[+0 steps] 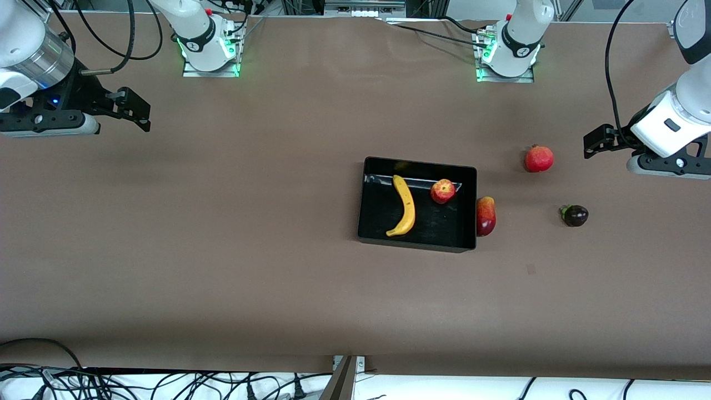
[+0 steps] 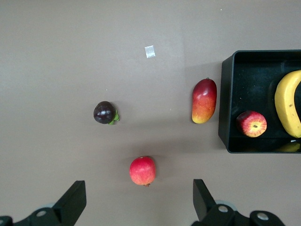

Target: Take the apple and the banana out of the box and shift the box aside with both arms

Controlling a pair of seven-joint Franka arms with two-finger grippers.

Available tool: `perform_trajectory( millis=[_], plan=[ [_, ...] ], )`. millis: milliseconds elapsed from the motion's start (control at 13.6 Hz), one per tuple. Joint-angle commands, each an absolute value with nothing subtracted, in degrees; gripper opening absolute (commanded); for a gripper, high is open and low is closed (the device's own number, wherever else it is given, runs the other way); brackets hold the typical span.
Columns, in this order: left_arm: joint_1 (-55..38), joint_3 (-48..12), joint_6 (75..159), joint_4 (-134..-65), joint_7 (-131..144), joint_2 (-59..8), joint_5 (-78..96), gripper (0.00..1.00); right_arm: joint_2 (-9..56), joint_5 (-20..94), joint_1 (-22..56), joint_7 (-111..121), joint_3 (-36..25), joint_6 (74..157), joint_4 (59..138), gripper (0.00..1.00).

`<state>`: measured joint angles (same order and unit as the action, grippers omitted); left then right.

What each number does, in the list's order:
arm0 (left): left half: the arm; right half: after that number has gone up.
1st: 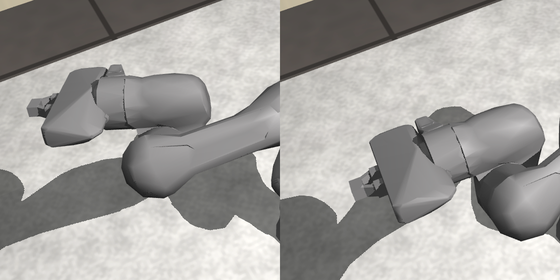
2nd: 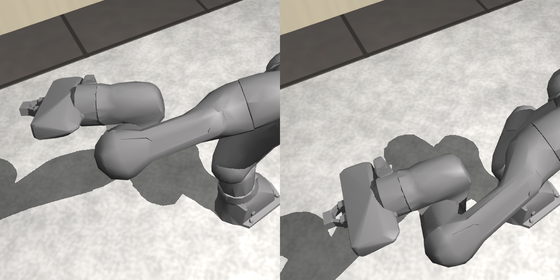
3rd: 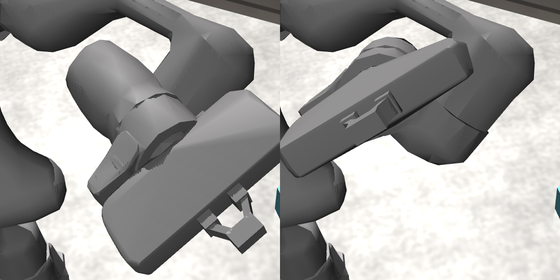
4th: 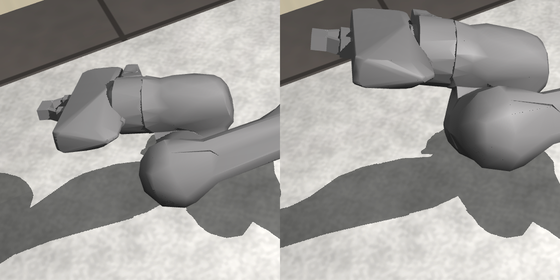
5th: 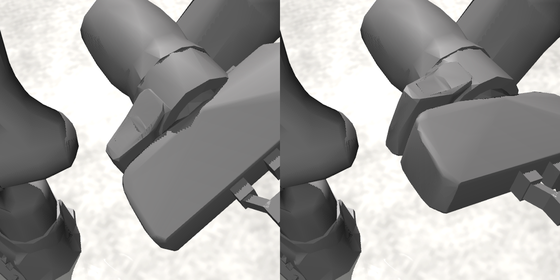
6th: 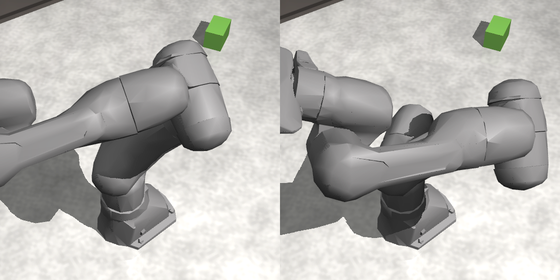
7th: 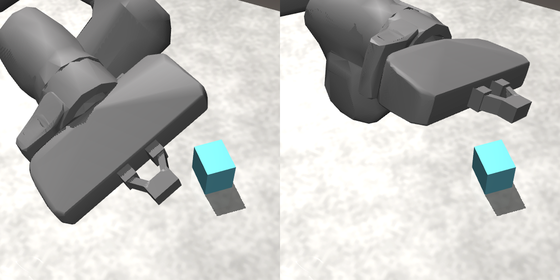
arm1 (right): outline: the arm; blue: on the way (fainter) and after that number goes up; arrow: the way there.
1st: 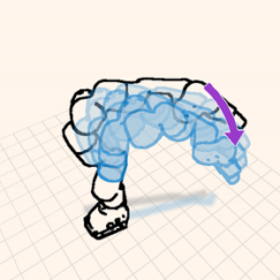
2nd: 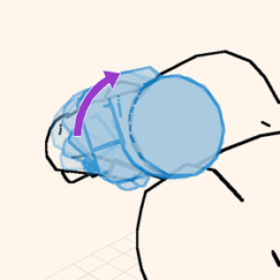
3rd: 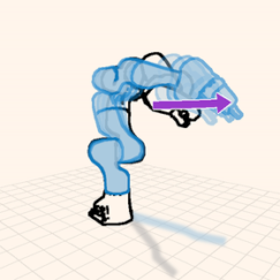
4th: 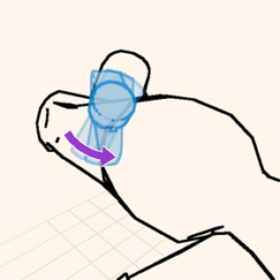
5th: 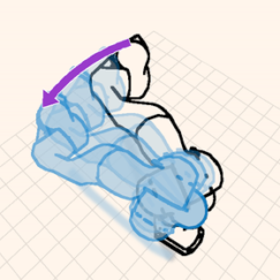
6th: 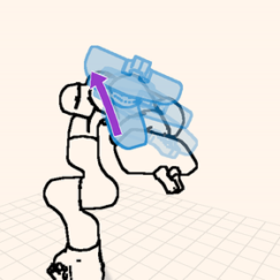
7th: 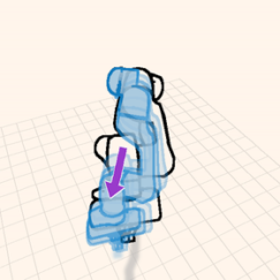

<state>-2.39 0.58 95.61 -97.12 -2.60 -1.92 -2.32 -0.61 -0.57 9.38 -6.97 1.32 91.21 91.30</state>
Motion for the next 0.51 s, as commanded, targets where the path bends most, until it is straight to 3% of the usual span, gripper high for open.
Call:
perform_trajectory(
  millis=[0,441],
  plan=[
    [-2.90,0.62,93.52,-94.92,-3.52,-2.99,-3.51,1.00,-0.35,-0.97,9.76,-7.12,1.05,91.05,90.44,1.00],
    [-2.81,0.61,88.24,-88.68,-2.11,-6.85,-3.25,1.00,-0.35,-0.97,9.76,-7.12,1.05,91.05,90.44,1.00]
  ],
)
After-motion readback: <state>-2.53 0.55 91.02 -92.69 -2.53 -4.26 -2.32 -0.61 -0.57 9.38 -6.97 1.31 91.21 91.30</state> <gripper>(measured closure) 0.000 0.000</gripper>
